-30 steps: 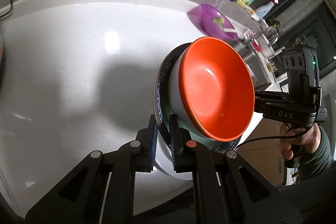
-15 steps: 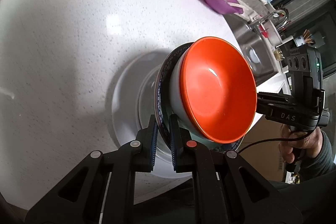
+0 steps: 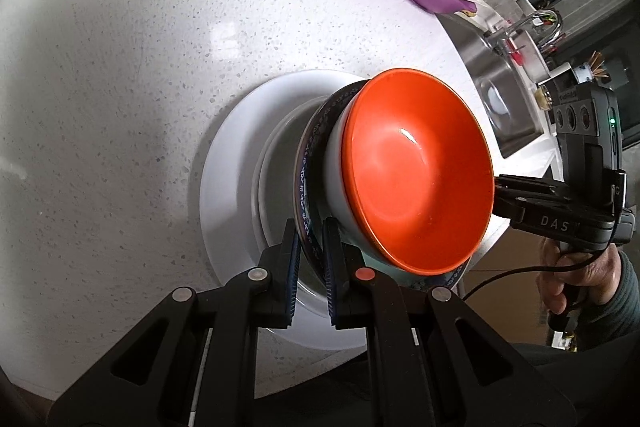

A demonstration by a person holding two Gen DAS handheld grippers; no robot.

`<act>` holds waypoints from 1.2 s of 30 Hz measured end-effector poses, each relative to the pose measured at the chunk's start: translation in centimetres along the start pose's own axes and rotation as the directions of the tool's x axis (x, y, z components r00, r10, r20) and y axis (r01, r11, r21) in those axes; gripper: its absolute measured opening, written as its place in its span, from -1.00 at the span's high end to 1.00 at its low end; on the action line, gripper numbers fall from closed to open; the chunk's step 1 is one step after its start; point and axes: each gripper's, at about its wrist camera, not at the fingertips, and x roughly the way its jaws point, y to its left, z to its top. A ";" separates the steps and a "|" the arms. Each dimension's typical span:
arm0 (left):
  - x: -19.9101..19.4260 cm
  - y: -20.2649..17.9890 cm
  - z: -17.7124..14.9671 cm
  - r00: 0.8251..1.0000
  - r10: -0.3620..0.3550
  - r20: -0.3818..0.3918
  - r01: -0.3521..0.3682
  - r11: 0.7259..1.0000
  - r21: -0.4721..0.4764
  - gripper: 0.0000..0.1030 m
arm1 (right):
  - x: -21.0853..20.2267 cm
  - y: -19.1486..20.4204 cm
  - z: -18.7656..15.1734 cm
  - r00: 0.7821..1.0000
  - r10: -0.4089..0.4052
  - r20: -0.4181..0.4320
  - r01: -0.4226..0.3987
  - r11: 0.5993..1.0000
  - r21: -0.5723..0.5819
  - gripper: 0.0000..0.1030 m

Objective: Organize plates and bowls
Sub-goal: 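Carry the bowl stack onto the white plate stack with both grippers, then set the bowl stack down on the plates and open both grippers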

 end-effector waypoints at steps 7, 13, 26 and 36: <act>1.1 0.0 0.6 1.000 0.016 0.009 -0.016 1.000 -0.012 0.84 | 0.7 0.5 0.2 1.000 -0.008 0.009 0.008 1.000 -0.026 0.77; 0.9 0.1 0.5 1.000 0.018 0.015 -0.018 1.000 -0.020 0.84 | 0.8 0.7 0.0 1.000 -0.017 0.007 0.017 0.999 -0.044 0.77; -3.4 0.8 -0.4 0.978 0.102 0.182 -0.089 0.993 -0.078 -0.40 | -0.8 1.3 -0.9 0.994 -0.086 0.067 0.090 0.994 -0.060 0.37; -6.5 -1.9 -1.8 0.950 0.162 0.267 -0.144 0.986 -0.087 -0.97 | -4.4 0.6 -1.9 0.982 -0.111 0.149 0.120 0.992 -0.048 -0.25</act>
